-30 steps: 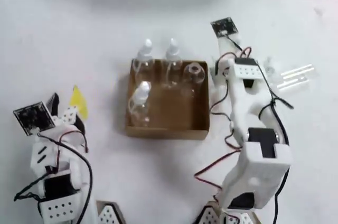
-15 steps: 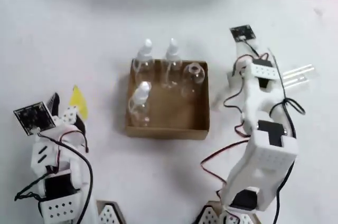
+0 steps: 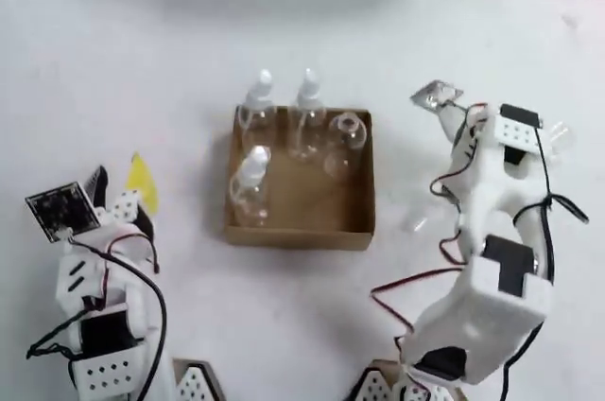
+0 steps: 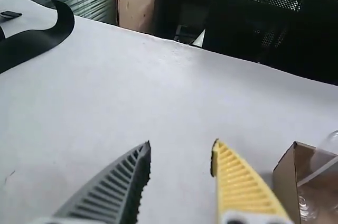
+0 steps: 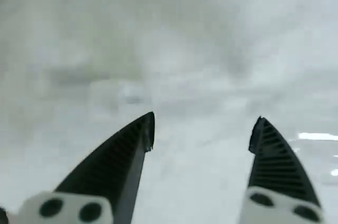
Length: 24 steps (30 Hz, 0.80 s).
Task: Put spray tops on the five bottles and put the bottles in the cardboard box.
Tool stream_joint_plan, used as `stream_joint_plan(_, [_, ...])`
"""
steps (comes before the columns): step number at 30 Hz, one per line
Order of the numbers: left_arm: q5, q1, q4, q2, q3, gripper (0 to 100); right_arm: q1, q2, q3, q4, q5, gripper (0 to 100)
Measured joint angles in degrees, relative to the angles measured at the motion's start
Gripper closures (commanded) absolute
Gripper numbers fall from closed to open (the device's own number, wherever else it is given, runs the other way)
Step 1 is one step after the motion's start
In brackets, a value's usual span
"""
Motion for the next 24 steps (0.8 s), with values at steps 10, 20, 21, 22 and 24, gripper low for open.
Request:
stream_joint_plan(10, [0.0,0.0,0.0,0.0,0.0,82,0.0,-16.2,8.0,3.4,8.6,73.4])
stream_joint_plan(20, [-1.7,0.0,0.0,0.0,0.0,82,-6.4,-35.0,30.2,6.1,47.0,73.4])
stream_joint_plan(21, [-1.8,0.0,0.0,0.0,0.0,82,-7.6,-35.0,30.4,6.2,48.3,73.4])
stream_joint_plan(22, [-1.9,0.0,0.0,0.0,0.0,82,-8.6,-34.9,30.5,6.2,49.2,73.4])
stream_joint_plan(24, [-1.9,0.0,0.0,0.0,0.0,82,-10.6,-33.4,30.5,6.1,50.5,73.4])
